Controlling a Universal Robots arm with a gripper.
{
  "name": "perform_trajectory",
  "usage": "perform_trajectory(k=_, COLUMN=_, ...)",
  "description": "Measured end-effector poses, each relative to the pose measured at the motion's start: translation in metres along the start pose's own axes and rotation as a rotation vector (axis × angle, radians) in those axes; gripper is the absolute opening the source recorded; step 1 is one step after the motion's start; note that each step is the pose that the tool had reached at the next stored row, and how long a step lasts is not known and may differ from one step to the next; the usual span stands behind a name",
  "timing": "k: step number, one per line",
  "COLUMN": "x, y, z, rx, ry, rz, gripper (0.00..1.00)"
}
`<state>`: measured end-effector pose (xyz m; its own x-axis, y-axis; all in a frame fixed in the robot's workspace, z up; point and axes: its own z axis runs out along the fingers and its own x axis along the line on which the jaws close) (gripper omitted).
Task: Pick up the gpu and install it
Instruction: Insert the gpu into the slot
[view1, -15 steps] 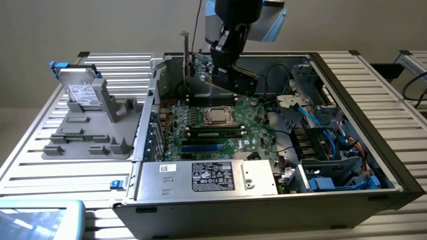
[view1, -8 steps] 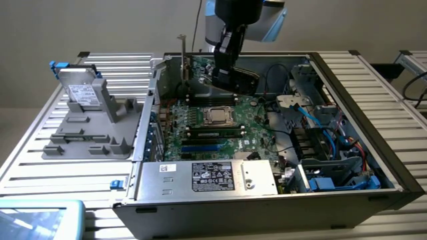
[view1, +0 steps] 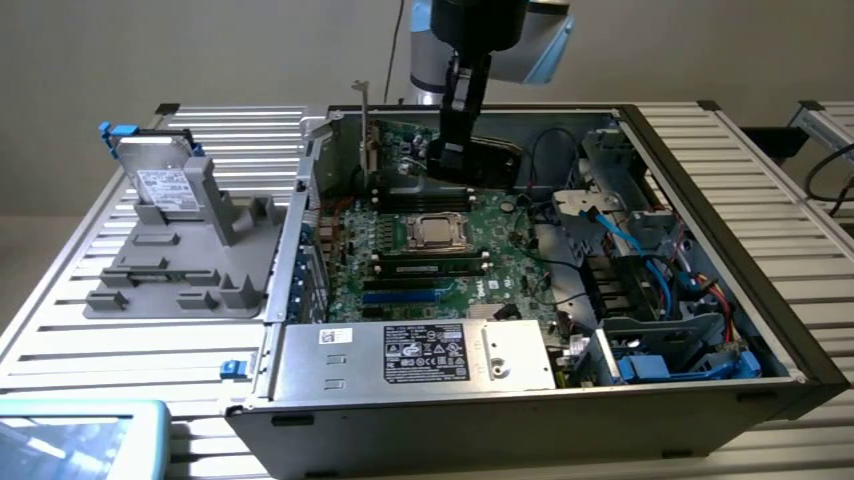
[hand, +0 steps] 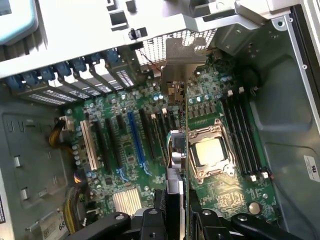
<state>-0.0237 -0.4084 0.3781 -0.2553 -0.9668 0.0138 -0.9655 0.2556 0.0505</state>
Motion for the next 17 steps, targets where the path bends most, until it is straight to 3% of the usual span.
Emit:
perform_trajectory(k=4, x=0.0000, y=-0.0001, z=0.0013, rx=0.0131, ry=0.0049, rz=-0.070, gripper=0.28)
perform_trajectory(k=7, x=0.0000, y=-0.0001, z=0.0022, rx=0.0199, ry=0.0123, rz=-0.120, gripper=0.28)
perform_trajectory(k=12, x=0.0000, y=-0.0001, z=0.0034, rx=0.0253, ry=0.0316, rz=-0.199, gripper=0.28)
perform_trajectory(k=16, x=0.0000, y=-0.0002, z=0.0040, rx=0.0296, ry=0.0517, rz=-0.253, gripper=0.28)
perform_trajectory(k=17, x=0.0000, y=-0.0002, z=0.0041, rx=0.0297, ry=0.0523, rz=-0.255, gripper=0.28)
